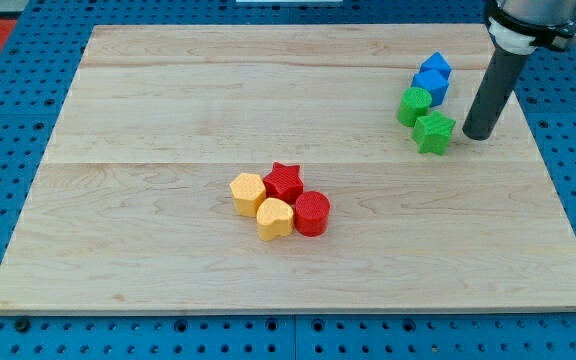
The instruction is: Separate the blue cube from blue triangle
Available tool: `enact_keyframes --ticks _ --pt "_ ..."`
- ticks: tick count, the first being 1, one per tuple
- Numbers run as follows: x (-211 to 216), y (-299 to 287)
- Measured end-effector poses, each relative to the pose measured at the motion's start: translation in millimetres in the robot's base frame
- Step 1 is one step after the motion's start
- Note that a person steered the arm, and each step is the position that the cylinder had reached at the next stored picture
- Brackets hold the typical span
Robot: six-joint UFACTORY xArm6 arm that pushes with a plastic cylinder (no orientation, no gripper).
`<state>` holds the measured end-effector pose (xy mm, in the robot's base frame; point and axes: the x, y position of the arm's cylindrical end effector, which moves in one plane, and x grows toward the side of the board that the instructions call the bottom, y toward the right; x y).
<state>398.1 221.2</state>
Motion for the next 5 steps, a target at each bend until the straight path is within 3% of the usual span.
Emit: enact_keyframes --ticks 3,4,5 --pt "-41.3 -4.1" --pt "-42.5 -41.5" --pt "-45.1 -114.3"
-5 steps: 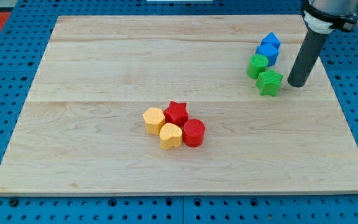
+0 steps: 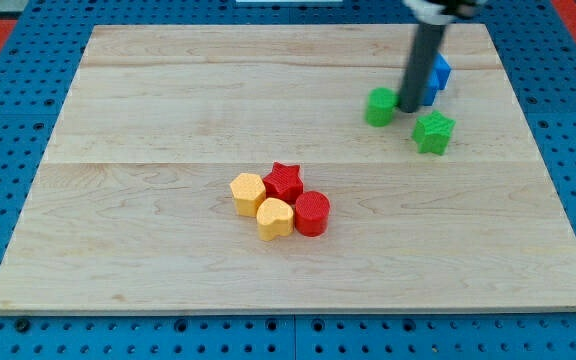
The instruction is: Separate the blue cube from blue triangle
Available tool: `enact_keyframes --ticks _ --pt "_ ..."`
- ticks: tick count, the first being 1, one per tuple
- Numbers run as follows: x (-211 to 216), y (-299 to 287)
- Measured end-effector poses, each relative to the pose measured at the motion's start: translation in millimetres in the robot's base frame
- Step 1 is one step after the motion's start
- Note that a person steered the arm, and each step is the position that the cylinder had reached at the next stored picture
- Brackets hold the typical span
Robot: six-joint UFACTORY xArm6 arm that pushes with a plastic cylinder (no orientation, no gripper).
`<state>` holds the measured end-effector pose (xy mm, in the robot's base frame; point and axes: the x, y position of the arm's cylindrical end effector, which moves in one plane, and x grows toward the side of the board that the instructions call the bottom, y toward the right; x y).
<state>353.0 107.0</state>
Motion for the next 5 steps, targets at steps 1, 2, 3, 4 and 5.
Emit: enact_keyframes --ticks 1,2,3,4,5 --pt "0.0 -90.0" --pt "-4.6 -41.2" --pt "-3.4 33.8" --pt "-3.4 78.4" --pt "-7.0 118.3"
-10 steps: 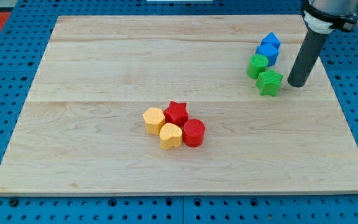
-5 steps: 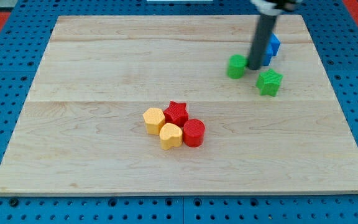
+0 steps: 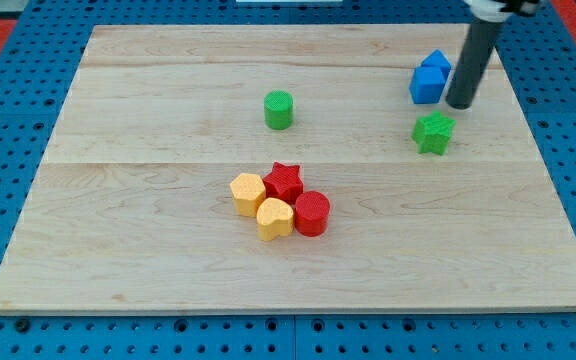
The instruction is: Separate the blue cube from blue triangle
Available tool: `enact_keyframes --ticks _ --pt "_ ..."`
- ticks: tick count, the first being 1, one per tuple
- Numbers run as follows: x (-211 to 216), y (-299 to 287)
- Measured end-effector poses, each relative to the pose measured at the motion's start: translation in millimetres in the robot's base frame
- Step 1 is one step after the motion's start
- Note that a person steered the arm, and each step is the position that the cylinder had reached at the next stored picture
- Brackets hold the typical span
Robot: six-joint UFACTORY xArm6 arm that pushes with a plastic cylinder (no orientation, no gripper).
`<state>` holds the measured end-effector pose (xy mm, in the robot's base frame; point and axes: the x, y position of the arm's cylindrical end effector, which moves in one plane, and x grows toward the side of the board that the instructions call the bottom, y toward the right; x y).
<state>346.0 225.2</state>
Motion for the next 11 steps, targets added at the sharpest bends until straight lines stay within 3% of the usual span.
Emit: enact_keyframes --ticks 1,2,3,4,5,6,7,8,9,10,11 --pt "-42.5 7.8" --pt "-48.8 -67.3" --pt "-14.9 -155.8" --pt "-44.6 -78.4" --pt "-38.6 -52.1" --pt "7.3 -61.0" --pt "15.5 -144.7" --pt "-1.3 -175.6" --pt "-41.0 -87.6" --pt "-12.2 -21.5" --pt "38.5 -30.7"
